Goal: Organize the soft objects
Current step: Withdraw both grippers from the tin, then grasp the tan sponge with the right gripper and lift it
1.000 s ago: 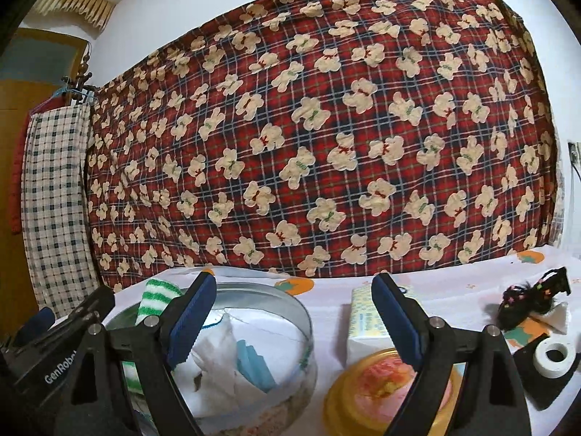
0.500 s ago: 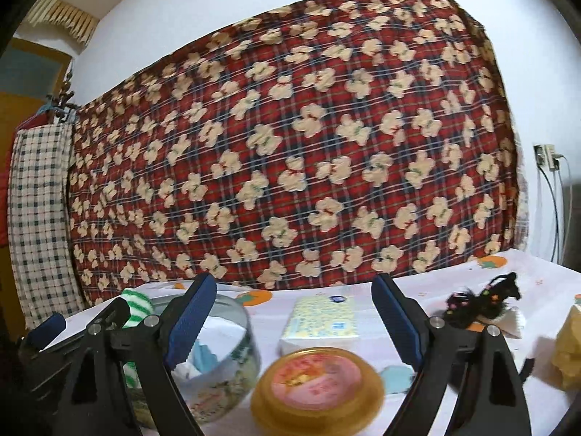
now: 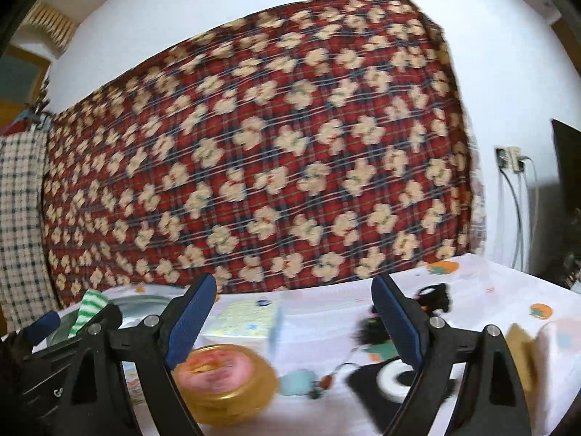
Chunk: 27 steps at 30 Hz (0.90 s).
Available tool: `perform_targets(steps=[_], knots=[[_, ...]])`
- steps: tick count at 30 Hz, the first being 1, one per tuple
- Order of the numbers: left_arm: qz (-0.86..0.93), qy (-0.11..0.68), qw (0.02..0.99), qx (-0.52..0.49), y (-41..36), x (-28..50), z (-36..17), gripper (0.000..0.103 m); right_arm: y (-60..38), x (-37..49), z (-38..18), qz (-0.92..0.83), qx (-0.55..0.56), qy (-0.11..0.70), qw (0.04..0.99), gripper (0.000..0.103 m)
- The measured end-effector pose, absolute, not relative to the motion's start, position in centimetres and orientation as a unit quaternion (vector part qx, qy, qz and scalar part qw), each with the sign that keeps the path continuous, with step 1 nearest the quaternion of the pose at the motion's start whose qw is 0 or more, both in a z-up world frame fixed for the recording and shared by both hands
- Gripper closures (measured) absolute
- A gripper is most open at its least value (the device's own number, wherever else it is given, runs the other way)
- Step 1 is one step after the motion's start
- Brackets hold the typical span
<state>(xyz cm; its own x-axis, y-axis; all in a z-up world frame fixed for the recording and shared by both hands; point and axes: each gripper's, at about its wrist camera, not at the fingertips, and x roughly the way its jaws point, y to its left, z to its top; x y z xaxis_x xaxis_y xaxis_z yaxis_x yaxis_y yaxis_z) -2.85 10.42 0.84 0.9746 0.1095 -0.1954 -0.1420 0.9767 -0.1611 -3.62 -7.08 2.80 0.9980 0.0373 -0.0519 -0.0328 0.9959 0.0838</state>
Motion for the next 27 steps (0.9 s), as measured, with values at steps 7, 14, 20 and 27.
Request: perform_targets(steps=[7,14,20,27], knots=[[0.020,0.091,0.994,-0.059,5.9,-3.1,1.2,0.001,-13.6,-4.4,3.0,-0.035,0.073,0.027,0.996,0.014],[-0.034,0.108,0.993,-0.035,2.2,-2.8,1.3,0.001,-19.4,-5.2,3.1,-0.087,0.087,0.031,0.992,0.014],[-0.069,0.121,0.990,-0.023,0.0,-2.5,1.2,0.001,-24.1,-5.6,3.0,-0.134,0.117,0.052,0.983,0.014],[-0.125,0.160,0.979,-0.001,-2.8,-1.4,0.8,0.001,-29.9,-5.4,1.8,-0.179,0.169,0.112,0.963,0.014]])
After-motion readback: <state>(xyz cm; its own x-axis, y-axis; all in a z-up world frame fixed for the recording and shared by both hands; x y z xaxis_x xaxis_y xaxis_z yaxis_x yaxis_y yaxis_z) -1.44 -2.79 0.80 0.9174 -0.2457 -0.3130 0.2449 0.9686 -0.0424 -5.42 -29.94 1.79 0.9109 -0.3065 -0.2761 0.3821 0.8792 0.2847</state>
